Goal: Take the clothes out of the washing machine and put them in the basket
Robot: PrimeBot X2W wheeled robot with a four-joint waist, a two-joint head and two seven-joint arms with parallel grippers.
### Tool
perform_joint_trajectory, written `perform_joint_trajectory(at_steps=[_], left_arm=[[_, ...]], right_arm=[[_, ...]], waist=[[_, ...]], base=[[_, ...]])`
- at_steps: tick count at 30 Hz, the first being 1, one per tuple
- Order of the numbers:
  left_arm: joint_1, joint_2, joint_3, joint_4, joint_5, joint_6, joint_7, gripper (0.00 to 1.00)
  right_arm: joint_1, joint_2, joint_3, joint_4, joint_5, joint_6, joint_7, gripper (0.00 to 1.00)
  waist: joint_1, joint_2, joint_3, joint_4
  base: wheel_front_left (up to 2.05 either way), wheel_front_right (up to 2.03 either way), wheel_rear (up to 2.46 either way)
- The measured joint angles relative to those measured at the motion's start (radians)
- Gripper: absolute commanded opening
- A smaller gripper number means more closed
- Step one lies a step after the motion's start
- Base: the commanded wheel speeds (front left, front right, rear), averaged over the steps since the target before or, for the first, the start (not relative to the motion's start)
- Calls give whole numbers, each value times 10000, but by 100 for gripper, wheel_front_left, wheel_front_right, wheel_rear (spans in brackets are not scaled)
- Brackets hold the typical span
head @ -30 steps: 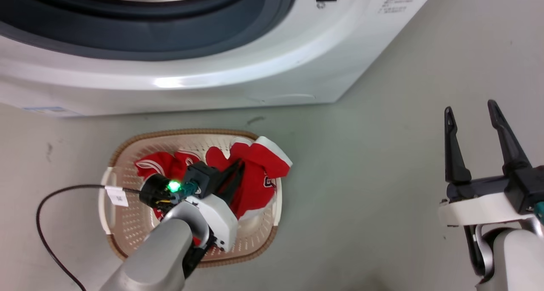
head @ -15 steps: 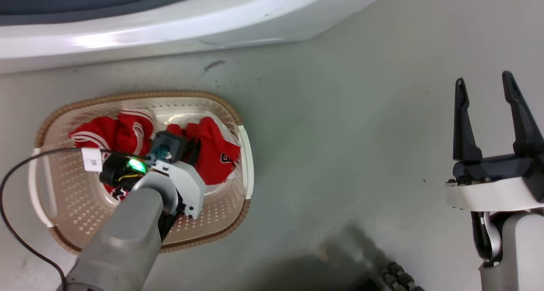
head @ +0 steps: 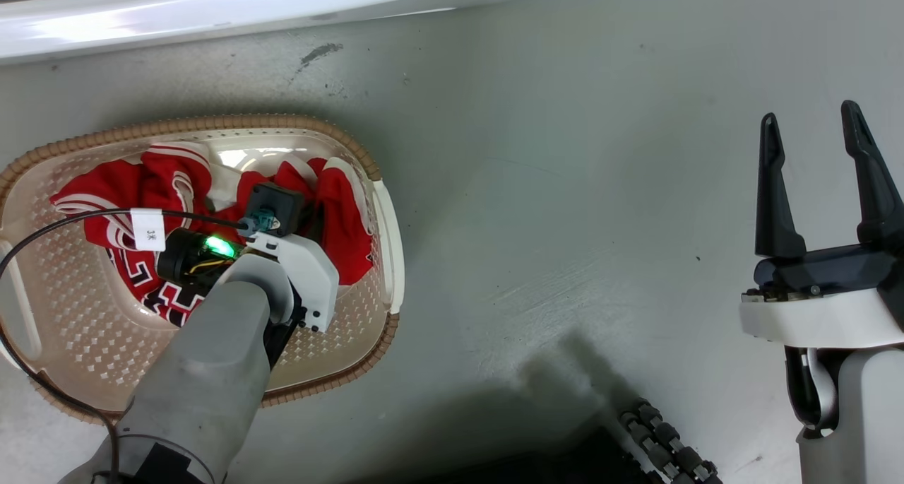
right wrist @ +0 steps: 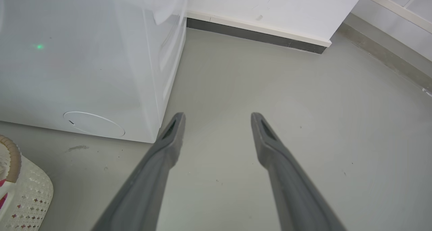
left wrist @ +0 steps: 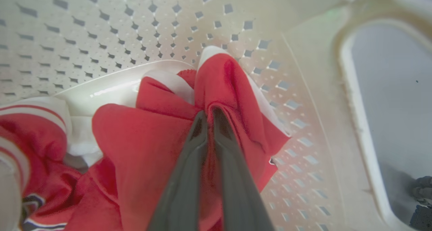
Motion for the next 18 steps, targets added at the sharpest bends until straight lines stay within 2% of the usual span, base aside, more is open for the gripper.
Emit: perform_joint_trajectory(at_steps=[1, 2, 10, 18], left_arm=[[1, -2, 10, -21, 0, 0, 0, 89], [6, -10, -6, -54, 6, 0, 0, 100], [540, -52, 201, -754, 71, -13, -12, 100], [1573, -90, 1156, -2566, 305, -13, -13, 100]], right_arm=[[-15, 0, -4, 2, 0, 0, 0, 100], [-35, 0, -19, 13, -2, 0, 0, 100], [-62, 6, -159, 259, -245, 0, 0, 100], [-30, 4, -451, 621, -690, 0, 2, 100]], waist=[[-1, 0, 10, 11], [0, 0, 3, 30], [-1, 0, -670, 286], [-2, 0, -2123, 765]], base=[[0, 0, 0], [0, 0, 0], [0, 0, 0], [0, 0, 0]])
